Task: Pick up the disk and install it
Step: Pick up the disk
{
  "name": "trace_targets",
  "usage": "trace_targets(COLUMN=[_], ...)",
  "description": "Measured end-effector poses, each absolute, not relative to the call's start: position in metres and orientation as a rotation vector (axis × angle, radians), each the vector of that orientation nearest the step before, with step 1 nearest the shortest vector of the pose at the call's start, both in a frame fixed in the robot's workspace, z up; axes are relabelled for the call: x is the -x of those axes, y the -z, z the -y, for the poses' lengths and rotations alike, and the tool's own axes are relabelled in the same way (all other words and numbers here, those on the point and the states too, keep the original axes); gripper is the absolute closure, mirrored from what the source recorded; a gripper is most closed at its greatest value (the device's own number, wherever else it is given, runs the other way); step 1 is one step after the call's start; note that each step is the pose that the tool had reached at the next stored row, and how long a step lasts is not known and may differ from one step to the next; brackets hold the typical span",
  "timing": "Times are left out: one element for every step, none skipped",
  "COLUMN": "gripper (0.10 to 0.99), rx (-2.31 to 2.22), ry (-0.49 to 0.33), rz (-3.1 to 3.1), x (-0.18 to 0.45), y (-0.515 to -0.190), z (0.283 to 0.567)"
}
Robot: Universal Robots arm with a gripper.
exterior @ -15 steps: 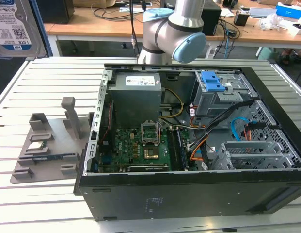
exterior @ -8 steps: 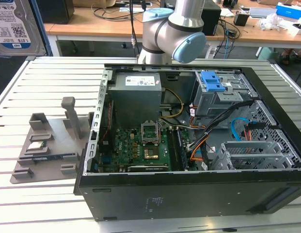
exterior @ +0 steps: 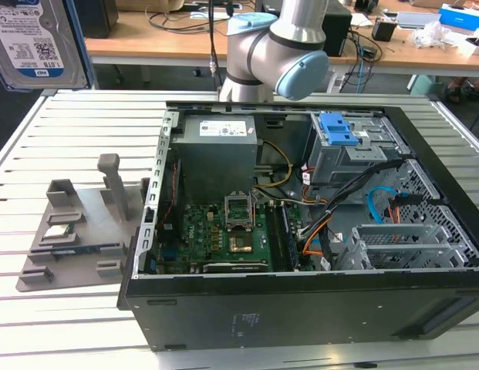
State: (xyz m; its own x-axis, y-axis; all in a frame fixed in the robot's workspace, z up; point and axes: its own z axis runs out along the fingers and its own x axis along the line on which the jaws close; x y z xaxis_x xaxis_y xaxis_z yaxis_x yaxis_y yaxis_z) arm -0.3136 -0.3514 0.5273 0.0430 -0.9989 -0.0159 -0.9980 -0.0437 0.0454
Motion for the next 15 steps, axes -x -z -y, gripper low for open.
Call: trace_targets(gripper=[0.725, 0.725, 0.725, 0.725, 0.725, 0.725, 0.725, 0.725, 0.725, 0.725, 0.725, 0.725, 0.725, 0.725, 0.725], rx=[-2.253, -2.253, -2.253, -2.253, -2.253, -2.253, -2.253, -2.253, -2.253, -2.253, -2.253, -2.253, -2.253, -2.253, -2.253], ry=[0.067, 0.067, 0.067, 0.067, 0.067, 0.067, 0.067, 0.067, 0.067, 0.067, 0.067, 0.067, 0.067, 0.067, 0.067], rz=[2.157, 2.157, 2.157, 2.157, 2.157, 2.157, 2.157, 2.157, 2.157, 2.157, 2.157, 2.157, 2.157, 2.157, 2.157], x=[0.309, 0.307, 0.306, 0.304, 0.303, 0.3, 0.298, 0.296, 0.292, 0.288, 0.285, 0.283, 0.279, 0.277, 0.275], y=[-0.527, -0.527, -0.527, -0.527, -0.527, -0.527, -0.527, -0.527, -0.527, -0.527, -0.527, -0.527, -0.527, -0.527, -0.527], z=[0.351, 0.351, 0.351, 0.351, 0.351, 0.351, 0.351, 0.351, 0.351, 0.351, 0.351, 0.351, 0.351, 0.351, 0.351])
